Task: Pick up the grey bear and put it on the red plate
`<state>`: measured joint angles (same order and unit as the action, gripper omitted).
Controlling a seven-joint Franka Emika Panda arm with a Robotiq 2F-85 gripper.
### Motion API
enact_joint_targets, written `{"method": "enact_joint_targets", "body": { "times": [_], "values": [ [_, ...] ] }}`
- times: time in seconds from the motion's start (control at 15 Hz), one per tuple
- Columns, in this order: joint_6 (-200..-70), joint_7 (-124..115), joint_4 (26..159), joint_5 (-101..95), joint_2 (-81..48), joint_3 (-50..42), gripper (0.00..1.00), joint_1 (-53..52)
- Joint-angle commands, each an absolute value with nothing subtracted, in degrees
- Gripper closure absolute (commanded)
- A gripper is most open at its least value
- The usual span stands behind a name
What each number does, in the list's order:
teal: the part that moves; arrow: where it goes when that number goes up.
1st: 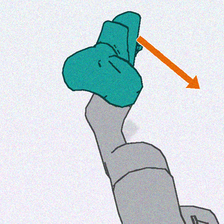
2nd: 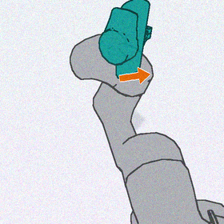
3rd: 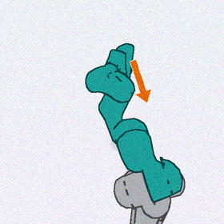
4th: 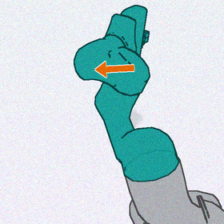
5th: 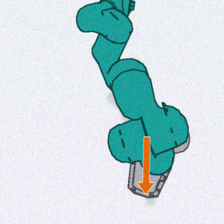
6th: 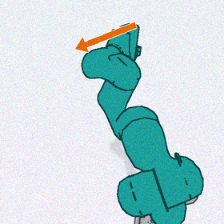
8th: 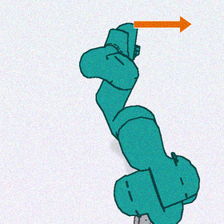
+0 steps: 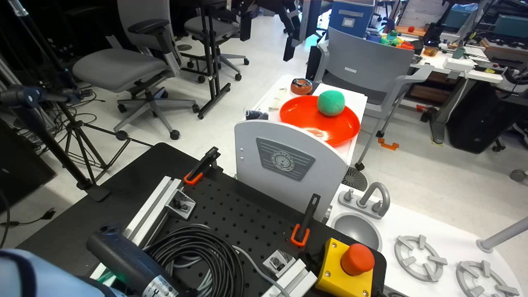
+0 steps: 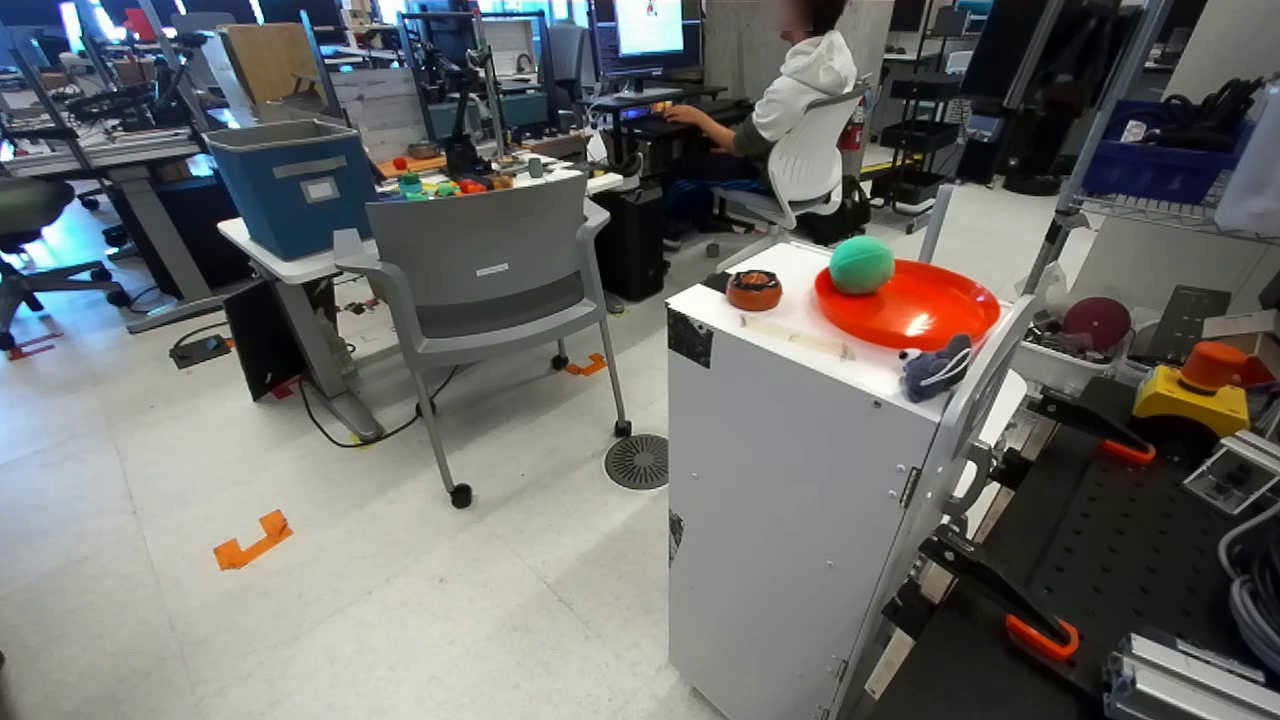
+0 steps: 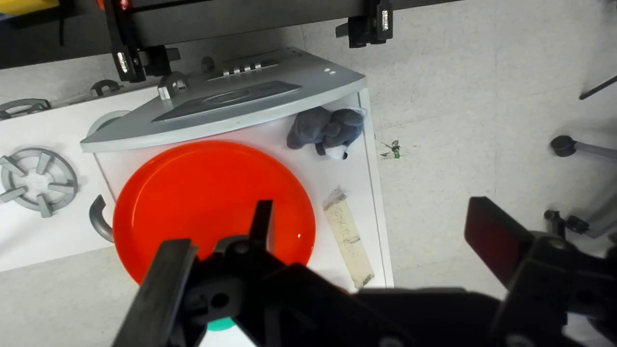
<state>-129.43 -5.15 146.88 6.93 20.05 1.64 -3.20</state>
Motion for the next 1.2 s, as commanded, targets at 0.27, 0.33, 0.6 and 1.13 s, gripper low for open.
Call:
{"method": "enact_joint_targets", "body": {
  "times": [0.27,0.33,0.6,1.13],
  "values": [
    [-129.21,-9.26,147.86,4.25,20.64,2.59,0.0,-1.26],
    [-129.06,-9.72,147.89,3.88,20.54,2.67,0.0,-1.08],
    [-129.2,-12.17,148.02,1.23,19.15,3.54,0.0,-0.54],
    [-129.43,-15.2,149.13,-2.52,16.52,5.72,0.0,-1.48]
  ]
}}
